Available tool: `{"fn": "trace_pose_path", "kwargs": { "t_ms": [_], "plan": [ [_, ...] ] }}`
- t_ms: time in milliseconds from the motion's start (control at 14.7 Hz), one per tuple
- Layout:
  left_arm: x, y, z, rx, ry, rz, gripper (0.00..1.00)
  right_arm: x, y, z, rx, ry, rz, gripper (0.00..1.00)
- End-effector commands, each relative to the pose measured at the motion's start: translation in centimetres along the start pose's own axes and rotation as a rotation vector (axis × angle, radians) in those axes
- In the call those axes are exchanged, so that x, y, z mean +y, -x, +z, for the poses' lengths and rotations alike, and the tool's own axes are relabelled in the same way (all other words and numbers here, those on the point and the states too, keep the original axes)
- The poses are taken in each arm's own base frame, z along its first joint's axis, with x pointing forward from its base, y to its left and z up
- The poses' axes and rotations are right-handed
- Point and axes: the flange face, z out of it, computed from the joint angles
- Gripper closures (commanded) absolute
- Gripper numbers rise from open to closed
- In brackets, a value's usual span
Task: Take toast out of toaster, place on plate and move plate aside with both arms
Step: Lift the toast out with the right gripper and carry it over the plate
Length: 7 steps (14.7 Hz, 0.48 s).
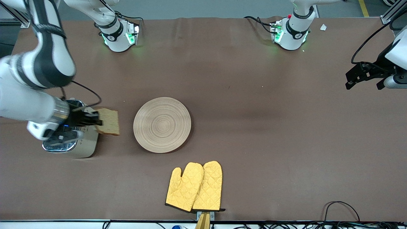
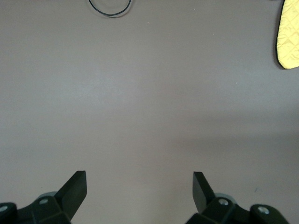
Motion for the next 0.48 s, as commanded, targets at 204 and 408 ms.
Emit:
{"fn": "trace_pose_path", "kwargs": {
  "t_ms": [204,408],
  "plan": [
    [-0.1,-0.1,-0.5,-0.004,-0.016,0.011,0.0,-10.4,1.9,12.7,-0.02,-0.17,0.144,1.0],
    [-0.1,-0.1,-0.4,-0.005,-0.015,0.01,0.0,-8.4,1.1,16.5,-0.006,-0.137,0.183,1.0]
  ]
}}
